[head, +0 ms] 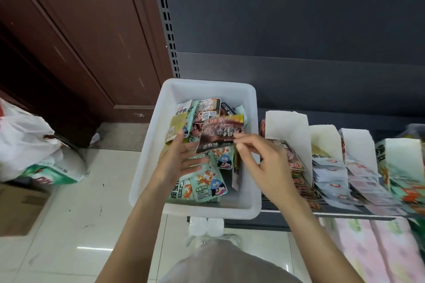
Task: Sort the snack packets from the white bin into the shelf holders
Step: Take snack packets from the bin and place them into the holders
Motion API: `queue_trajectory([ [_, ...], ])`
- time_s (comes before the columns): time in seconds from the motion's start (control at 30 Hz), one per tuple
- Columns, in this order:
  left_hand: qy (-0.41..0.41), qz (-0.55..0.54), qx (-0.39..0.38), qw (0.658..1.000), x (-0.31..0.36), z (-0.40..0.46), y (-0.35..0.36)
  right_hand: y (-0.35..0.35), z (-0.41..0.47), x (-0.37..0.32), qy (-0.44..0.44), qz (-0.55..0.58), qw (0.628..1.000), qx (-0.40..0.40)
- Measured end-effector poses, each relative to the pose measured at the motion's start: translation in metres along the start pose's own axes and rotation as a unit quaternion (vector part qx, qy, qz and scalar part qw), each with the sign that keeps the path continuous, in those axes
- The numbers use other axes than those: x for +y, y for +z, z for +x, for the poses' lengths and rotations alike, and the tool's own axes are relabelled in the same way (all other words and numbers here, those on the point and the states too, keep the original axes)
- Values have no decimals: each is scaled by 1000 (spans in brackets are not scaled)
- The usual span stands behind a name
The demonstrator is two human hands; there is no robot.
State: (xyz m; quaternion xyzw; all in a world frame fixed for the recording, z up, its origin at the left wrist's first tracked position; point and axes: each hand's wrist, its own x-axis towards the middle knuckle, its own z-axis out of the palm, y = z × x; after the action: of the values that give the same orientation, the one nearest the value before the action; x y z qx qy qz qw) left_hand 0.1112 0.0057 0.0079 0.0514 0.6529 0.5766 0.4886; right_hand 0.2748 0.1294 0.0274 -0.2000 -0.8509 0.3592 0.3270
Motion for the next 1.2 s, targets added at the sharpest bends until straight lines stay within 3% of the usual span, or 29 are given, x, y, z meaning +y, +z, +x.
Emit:
queue_trajectory([
  [0.13,24,-2,-64,998,8,2,13,-15,-16,8,-30,-10,998,-62],
  [0.3,141,62,-65,986,19,4,43,-44,-20,15,42,-27,994,-97],
  [0.43,289,166,-96,938,34,8,85,-82,-5,10,162,110,977,81],
  [0.5,366,242,-100,893,36,13,107,-106,1,14,161,94,972,143],
  [0.57,404,275,-106,866,31,23,126,-124,4,20,150,30,976,154],
  [0.73,440,345,-88,824,5,48,150,-137,-6,53,116,-151,975,115],
  [0.87,484,454,-15,748,-12,62,146,-127,-21,78,84,-242,963,84],
  [1.1,478,467,-38,743,-17,53,131,-109,-32,79,44,-272,959,72],
  [1.2,460,474,-65,749,-17,43,118,-101,-34,79,64,-286,956,21],
])
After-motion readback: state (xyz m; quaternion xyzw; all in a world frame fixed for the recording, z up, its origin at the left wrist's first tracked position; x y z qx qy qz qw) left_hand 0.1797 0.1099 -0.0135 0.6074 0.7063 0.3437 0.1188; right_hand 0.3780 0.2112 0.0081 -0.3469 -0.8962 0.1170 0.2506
